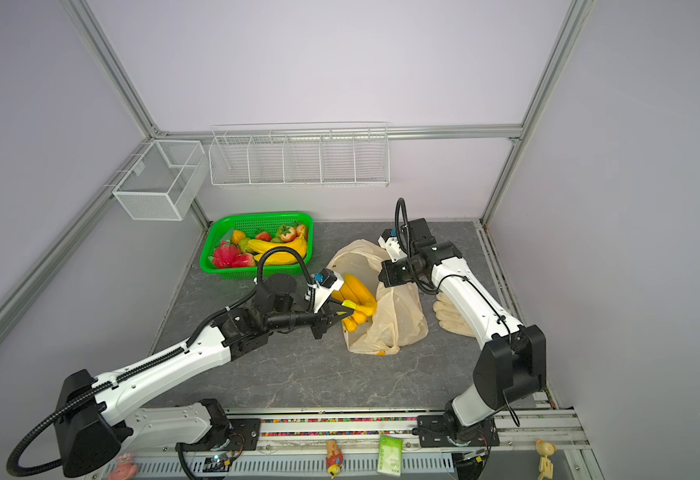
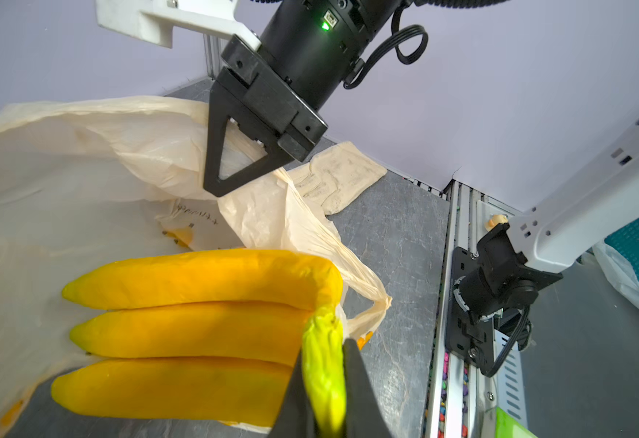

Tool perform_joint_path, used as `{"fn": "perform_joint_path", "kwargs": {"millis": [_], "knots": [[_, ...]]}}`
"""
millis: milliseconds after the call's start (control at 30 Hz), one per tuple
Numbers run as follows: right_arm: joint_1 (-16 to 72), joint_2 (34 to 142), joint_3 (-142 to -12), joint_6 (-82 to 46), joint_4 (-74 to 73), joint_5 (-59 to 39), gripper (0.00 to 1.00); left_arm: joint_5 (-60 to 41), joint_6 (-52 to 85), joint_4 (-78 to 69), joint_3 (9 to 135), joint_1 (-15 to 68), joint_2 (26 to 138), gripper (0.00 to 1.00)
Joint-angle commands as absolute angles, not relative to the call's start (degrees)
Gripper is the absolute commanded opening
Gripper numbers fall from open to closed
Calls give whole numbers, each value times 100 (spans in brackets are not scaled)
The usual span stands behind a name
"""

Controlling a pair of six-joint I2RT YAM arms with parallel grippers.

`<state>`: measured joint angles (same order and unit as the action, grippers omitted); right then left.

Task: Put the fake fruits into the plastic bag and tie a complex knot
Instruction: 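Carry the bananas with the left gripper into the bag and release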

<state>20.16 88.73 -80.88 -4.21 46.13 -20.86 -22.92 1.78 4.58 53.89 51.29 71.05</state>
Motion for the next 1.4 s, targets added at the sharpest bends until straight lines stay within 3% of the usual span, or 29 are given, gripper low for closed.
{"fn": "perform_joint_path", "kwargs": {"millis": [0, 233, 367, 600, 967, 1367], "knots": [[2065, 8639, -7974, -222, 4720, -2568, 7, -2925, -56, -338, 5591, 4847, 7428, 0], [2063, 8547, -7887, -225, 4740, -2751, 7, -3347, -402, -940, 5542, 4579, 8071, 0], [2065, 8631, -7888, -287, 4763, -2736, 6, -4404, -148, -1331, 5660, 4577, 8338, 0], [2065, 8622, -7910, -235, 4808, -2743, 6, -4584, -919, 52, 6197, 4648, 8727, 0], [2065, 8662, -7761, -456, 4627, -3157, 6, -2639, -1611, -157, 6607, 4658, 9438, 0], [1971, 8833, -7663, -861, 4243, -3364, 6, -2233, -978, -2808, 6384, 4676, 10720, 1]]}}
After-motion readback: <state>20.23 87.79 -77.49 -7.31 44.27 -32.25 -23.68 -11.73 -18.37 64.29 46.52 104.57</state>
